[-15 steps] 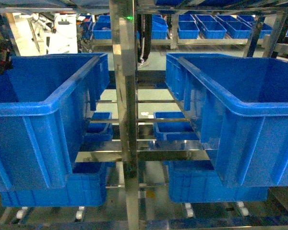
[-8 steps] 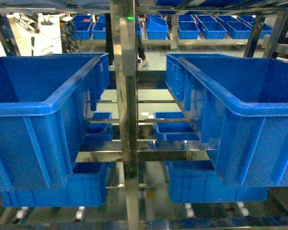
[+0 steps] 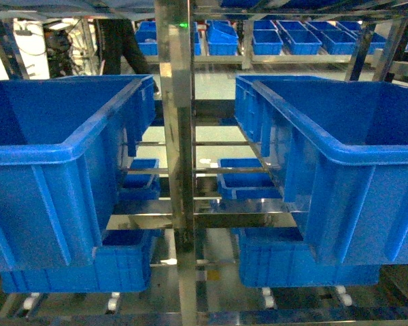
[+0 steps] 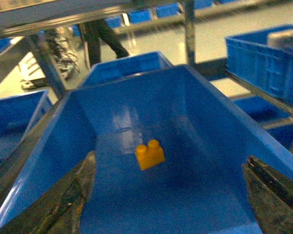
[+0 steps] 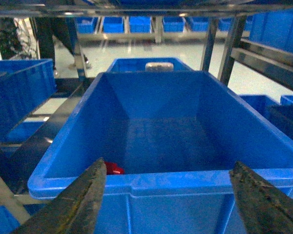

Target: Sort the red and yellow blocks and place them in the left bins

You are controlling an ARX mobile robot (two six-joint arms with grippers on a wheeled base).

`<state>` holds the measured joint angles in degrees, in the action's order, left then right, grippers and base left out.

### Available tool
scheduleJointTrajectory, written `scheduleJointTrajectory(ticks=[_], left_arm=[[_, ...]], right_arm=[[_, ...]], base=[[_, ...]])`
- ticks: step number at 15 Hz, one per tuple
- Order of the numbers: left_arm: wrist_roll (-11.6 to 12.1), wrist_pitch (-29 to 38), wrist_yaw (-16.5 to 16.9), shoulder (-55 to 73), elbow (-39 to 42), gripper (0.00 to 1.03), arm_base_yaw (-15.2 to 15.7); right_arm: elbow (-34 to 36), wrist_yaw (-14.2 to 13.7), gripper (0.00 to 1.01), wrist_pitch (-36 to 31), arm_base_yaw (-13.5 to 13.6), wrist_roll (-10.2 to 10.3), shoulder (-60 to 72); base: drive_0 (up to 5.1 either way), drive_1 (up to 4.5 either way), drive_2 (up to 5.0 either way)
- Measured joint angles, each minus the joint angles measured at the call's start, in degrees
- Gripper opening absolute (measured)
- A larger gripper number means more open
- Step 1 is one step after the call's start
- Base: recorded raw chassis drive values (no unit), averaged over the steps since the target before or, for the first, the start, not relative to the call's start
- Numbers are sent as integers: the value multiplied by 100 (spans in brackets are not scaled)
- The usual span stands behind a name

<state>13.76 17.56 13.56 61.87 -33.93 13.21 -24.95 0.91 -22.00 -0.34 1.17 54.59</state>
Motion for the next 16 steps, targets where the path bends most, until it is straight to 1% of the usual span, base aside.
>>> scheduleJointTrajectory(ticks=[1, 2, 3, 4, 6, 7, 8, 10, 12, 13, 15, 16], left_arm=[[-544, 1003, -219, -153, 612, 79, -92], [-933, 1541, -308, -422, 1163, 66, -256], [-1117, 1770, -387, -660, 1434, 54, -396], [-1233, 1847, -498, -940, 1670, 39, -518], [-1329, 1797, -726, -1322, 2159, 14, -662], [-1342, 1746, -782, -1519, 2323, 1, -754], [-1360, 1532, -1322, -2164, 2673, 2, -1292], [-1355, 1451, -1298, -2304, 2763, 2, -1353], [-1355, 1366, -1320, -2430, 2830, 2, -1349], [-1357, 1255, -1373, -2647, 2918, 2, -1307], [-1357, 944, -1362, -3108, 3069, 2, -1314], [-1357, 750, -1362, -3375, 3139, 2, -1314]], right_arm=[[557, -46, 66, -761, 2, -35, -199], [820, -55, 54, -1134, 2, -61, -358], [990, -59, 41, -1202, 7, -74, -603], [1222, -76, 26, -1193, 2, -76, -837], [1576, -74, 1, -1088, 4, -98, -1180], [1690, -74, 2, -1034, 4, -101, -1390], [1961, -74, 2, -763, 2, -101, -1926], [2033, -74, 2, -656, 4, -101, -2085], [2092, -74, 2, -579, 4, -101, -2234], [2153, -76, 2, -448, 2, -101, -2428], [2247, -76, 2, -151, 4, -101, -2850], [2420, -74, 2, -302, 4, -103, -2975]], base=[[0, 0, 0], [0, 0, 0], [0, 0, 0], [0, 0, 0], [0, 0, 0], [0, 0, 0], [0, 0, 0], [0, 0, 0], [0, 0, 0], [0, 0, 0], [0, 0, 0], [0, 0, 0]])
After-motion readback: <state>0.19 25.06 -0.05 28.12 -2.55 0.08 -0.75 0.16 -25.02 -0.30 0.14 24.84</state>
